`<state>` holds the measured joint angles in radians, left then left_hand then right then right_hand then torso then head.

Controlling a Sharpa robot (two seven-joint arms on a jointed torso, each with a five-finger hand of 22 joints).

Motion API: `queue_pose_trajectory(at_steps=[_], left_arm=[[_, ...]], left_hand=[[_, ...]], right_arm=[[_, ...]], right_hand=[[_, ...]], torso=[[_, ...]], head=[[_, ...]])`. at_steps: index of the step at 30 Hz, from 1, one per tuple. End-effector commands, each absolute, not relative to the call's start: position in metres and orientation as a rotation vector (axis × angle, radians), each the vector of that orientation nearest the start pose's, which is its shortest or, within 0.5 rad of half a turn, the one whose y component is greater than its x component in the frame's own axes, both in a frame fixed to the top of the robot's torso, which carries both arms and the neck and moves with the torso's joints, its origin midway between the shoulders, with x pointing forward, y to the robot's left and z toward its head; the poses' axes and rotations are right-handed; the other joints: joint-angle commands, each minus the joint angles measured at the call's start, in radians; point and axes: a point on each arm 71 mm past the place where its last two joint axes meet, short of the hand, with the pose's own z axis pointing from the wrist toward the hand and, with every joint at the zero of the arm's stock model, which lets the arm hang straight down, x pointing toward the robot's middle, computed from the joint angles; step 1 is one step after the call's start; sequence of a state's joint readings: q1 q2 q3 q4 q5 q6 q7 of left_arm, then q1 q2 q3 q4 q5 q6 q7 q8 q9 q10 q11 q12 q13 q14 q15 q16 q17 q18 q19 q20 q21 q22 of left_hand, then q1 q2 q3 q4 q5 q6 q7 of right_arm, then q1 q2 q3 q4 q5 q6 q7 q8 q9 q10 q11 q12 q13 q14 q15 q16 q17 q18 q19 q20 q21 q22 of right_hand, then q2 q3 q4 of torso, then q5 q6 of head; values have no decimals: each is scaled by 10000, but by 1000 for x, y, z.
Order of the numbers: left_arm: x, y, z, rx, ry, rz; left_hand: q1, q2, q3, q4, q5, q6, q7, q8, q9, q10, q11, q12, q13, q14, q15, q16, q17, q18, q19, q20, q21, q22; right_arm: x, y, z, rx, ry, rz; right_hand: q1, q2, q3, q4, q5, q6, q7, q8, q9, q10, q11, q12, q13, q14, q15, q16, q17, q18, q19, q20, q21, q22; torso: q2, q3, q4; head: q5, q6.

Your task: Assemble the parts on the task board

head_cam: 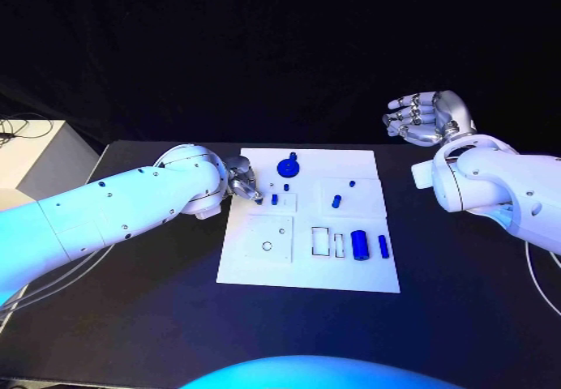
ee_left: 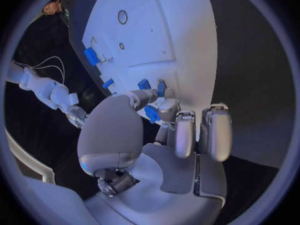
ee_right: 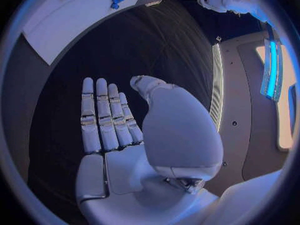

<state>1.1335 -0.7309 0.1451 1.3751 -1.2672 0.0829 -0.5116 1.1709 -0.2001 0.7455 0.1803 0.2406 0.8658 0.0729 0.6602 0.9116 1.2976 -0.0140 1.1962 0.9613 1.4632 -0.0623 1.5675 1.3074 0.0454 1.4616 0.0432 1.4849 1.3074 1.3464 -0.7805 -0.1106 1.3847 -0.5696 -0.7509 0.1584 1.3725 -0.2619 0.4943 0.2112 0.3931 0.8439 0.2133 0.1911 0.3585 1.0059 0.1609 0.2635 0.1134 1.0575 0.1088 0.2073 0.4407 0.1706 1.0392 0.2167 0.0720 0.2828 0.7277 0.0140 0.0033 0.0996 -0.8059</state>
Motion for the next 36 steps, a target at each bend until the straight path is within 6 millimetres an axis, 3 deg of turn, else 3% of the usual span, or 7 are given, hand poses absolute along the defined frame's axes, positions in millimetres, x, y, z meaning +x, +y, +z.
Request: queue_pose_trajectory(at_steps=[1,36], left_arm=[[518,207,-201,-1990,21267,-3811],[517,205,-202,-1792,21447,-3795]], left_hand=[[17,64,1708,-1643,30,173,-108,34,16,63,-4,62,11,1076,-74,33,2634,-60,69,-14,49,1046],[-6,35,1764,-1658,28,201,-113,38,19,75,-9,46,-18,1076,-79,33,2634,-60,71,-21,51,1048]], right_arm=[[533,-237,-128,6496,12609,9143],[533,-237,-129,6516,12680,9137]], right_hand=[[-94,-8,-44,-36,48,-26,235,-65,-13,20,79,-45,-8,34,69,-62,-8,121,-16,49,-52,-8],[-103,-4,-49,-47,55,-27,237,-77,-16,17,81,-47,-44,38,73,-91,-32,123,-18,54,-58,-53]], torso=[[-2,5,10],[2,-13,16]], head=[[-14,-11],[-26,-50]])
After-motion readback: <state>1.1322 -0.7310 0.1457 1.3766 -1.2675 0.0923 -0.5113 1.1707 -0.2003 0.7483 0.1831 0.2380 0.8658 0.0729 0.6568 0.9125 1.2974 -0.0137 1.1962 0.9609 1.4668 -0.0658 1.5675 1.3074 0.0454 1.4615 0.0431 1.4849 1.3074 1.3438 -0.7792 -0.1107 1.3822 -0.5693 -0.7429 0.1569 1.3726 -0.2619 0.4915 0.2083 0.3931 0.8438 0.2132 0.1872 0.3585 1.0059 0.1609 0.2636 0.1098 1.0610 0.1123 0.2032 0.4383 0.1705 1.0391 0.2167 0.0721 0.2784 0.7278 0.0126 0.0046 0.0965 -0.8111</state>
